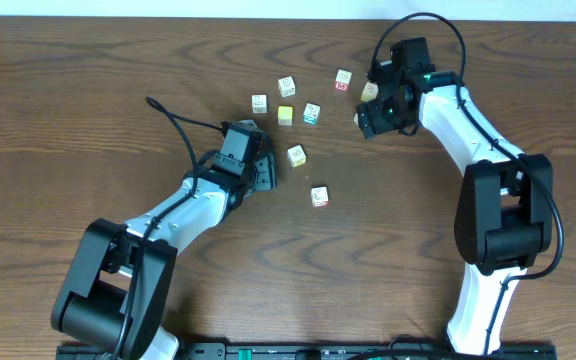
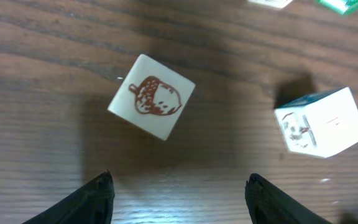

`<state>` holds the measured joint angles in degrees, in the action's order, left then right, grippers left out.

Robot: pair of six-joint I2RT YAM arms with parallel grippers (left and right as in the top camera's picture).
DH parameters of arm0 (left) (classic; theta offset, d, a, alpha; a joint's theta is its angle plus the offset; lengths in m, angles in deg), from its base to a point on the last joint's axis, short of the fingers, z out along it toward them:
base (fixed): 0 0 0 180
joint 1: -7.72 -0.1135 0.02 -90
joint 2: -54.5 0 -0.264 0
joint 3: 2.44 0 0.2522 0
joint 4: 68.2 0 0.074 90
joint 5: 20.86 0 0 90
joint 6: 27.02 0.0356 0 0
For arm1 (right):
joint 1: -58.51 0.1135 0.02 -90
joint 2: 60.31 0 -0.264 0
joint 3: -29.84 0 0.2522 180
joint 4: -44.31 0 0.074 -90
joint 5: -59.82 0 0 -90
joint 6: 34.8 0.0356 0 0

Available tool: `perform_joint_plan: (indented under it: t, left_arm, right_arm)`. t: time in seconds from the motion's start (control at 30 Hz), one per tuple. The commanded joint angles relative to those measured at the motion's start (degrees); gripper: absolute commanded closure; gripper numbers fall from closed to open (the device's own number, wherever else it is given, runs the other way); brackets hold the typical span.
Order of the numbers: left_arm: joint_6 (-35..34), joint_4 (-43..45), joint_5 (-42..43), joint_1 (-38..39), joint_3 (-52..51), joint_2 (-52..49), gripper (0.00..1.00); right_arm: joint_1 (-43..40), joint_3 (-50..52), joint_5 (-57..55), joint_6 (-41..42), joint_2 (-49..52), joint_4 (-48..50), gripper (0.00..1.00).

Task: Lift 3 blocks
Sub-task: 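Grasp the acorn block with left gripper, blue H block with right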

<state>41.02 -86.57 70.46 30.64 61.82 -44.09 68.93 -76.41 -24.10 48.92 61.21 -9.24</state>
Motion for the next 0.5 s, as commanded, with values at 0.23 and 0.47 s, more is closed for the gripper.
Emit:
perform_joint_plan:
  t: [0.23,0.47]
  left_arm:
    - [9.92,-0.66,-2.23,-4.76,4.07,-0.33,0.31]
    - [11.67,1.64,-2.08,-6.03,4.09,-1.49,0.33]
  right_arm:
    - [0.48,-0.94,5.07,-2.71,4.59,2.49,0.28]
    - [1.09,-1.2,5.81,-2.69,6.43,4.96,0.37]
